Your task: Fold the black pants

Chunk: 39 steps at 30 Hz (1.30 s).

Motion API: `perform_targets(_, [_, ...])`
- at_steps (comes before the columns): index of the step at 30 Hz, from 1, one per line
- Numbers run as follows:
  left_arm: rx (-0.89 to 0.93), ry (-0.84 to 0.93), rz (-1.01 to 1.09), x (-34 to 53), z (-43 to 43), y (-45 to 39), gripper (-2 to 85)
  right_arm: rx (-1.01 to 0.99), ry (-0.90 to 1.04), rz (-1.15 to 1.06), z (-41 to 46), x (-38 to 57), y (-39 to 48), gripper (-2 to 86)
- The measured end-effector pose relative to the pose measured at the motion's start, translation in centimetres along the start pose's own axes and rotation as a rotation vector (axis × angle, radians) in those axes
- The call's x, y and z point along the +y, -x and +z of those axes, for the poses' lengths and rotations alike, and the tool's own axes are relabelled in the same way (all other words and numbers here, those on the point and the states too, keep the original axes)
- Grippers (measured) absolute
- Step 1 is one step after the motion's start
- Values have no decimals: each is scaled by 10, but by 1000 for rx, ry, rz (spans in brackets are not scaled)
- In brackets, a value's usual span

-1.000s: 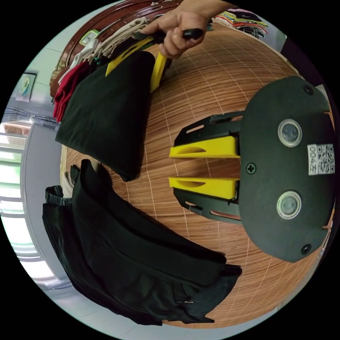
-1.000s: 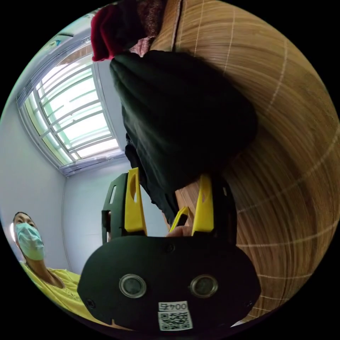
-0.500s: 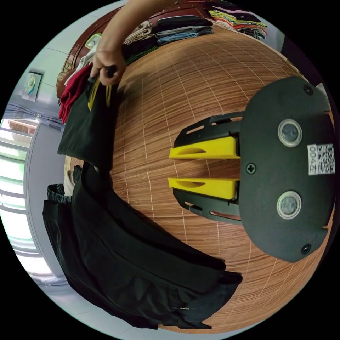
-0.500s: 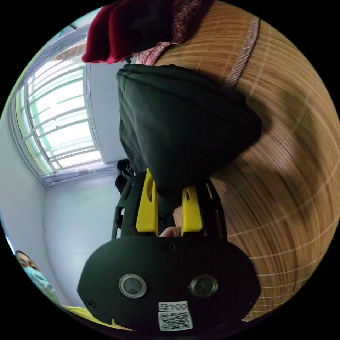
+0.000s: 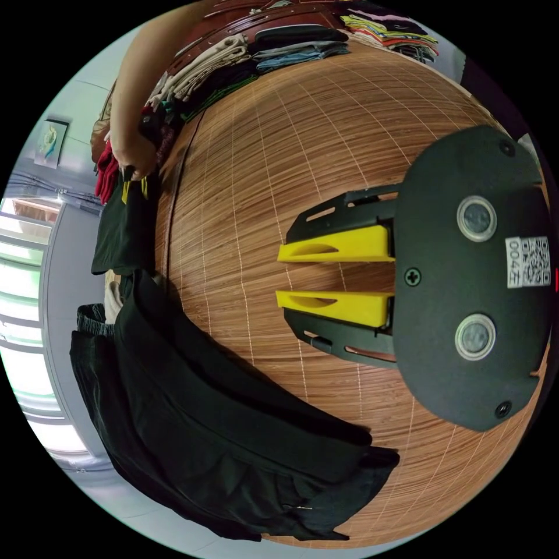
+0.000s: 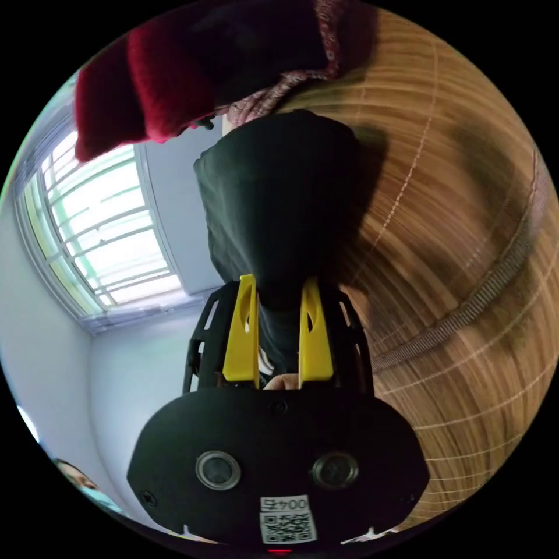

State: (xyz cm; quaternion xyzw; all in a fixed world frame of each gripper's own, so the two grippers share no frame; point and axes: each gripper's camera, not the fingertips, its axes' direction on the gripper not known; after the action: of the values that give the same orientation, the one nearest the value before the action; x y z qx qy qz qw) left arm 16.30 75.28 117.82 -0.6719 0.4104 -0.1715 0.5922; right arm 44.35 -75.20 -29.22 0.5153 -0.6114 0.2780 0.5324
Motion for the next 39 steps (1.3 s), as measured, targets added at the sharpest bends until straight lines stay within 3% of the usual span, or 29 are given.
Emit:
perform_targets(3, [1, -1, -1, 0, 0, 2, 79, 168, -29, -266, -10, 49, 17, 90])
perform_targets(8, [6, -2, -5, -1, -2, 5, 79, 539, 41, -1027, 67, 126, 79, 132])
perform_targets(9, [7, -2, -5, -1, -3, 6, 79, 577, 65, -1095, 82, 130, 84, 138])
perform_targets(11, [5, -2, -5, -2, -4, 7, 79, 833, 123, -1284, 140, 147, 96, 153])
perform_targets(16, [7, -1, -6, -5, -7, 9, 79, 1178, 303, -1506, 216, 169, 71, 159])
perform_targets(22, [12, -1, -9, -10, -12, 12, 79, 1291, 279, -1405, 224, 154, 57, 147])
perform_targets(26, [11, -1, -9, -15, -17, 12, 79, 1160, 317, -1164, 216, 134, 62, 145])
perform_targets(30, [10, 0, -9, -20, -21, 11, 79, 1092, 288, -1154, 200, 158, 66, 138])
perform_targets(36, [0, 2, -4, -29, -30, 7, 79, 840, 331, -1108, 90, 257, 18, 129])
perform_targets(39, [-10, 5, 1, -36, -36, 3, 79, 769, 391, -980, 16, 317, -34, 118])
